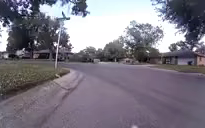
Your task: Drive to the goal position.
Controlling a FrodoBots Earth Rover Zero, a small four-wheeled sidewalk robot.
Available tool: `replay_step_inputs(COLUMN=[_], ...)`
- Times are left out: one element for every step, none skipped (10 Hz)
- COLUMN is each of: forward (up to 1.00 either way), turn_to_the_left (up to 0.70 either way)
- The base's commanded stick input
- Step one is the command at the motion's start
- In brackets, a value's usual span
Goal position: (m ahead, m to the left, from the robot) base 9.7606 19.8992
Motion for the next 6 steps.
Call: replay_step_inputs(forward=[0.72,0.08,0.09,0.09,0.09,0.09], turn_to_the_left=[0.00,0.00,0.00,0.00,0.00,0.00])
